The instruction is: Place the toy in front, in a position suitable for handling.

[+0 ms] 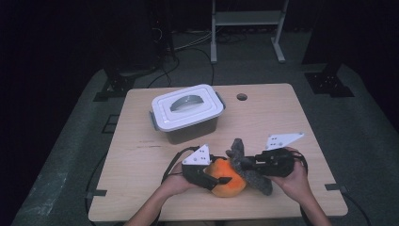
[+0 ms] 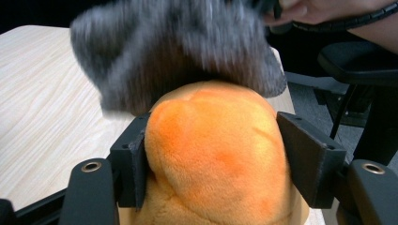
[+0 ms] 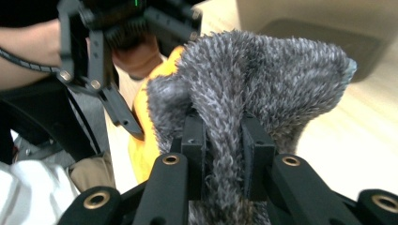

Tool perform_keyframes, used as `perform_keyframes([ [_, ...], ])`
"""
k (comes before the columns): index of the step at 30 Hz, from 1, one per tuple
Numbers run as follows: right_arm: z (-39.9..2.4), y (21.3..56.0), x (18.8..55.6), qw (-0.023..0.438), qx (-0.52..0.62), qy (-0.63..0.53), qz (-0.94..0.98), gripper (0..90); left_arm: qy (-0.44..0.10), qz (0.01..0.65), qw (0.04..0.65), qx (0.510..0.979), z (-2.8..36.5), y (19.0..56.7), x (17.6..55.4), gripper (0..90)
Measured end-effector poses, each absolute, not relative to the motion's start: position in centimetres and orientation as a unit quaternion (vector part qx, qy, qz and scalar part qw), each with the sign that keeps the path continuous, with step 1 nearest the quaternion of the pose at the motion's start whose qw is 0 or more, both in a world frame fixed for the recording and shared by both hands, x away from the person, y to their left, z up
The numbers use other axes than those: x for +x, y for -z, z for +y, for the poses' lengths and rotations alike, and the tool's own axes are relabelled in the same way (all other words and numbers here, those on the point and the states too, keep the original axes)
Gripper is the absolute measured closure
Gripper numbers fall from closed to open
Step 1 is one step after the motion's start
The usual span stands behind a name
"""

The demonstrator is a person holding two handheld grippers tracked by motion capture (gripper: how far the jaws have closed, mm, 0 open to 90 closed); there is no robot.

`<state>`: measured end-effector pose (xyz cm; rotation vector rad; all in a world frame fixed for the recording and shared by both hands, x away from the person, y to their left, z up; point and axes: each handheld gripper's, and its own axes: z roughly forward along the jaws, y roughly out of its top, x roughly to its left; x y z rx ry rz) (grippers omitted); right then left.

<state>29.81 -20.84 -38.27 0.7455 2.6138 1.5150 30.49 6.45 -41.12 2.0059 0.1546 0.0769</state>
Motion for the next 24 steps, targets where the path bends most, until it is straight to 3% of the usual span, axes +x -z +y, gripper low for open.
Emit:
perform_keyframes([
  [5,-20.7,38.9,29.9,-0.001,0.24,-0.494,0.836,73.9,-0.012,0.066,0.541,0.838,6.6,40.9,30.8,19.7],
  [8,-20.7,39.0,29.9,-0.004,0.24,-0.494,0.836,73.9,-0.013,0.062,0.541,0.839,6.5,40.9,30.7,18.9],
  [15,-19.9,37.6,29.4,0.013,0.226,-0.503,0.834,74.2,-0.032,0.05,0.534,0.843,6.5,41.0,30.5,33.1],
  [24,-21.0,38.8,29.7,-0.012,0.236,-0.491,0.838,74.1,-0.026,0.05,0.531,0.846,6.5,41.0,30.4,34.7],
])
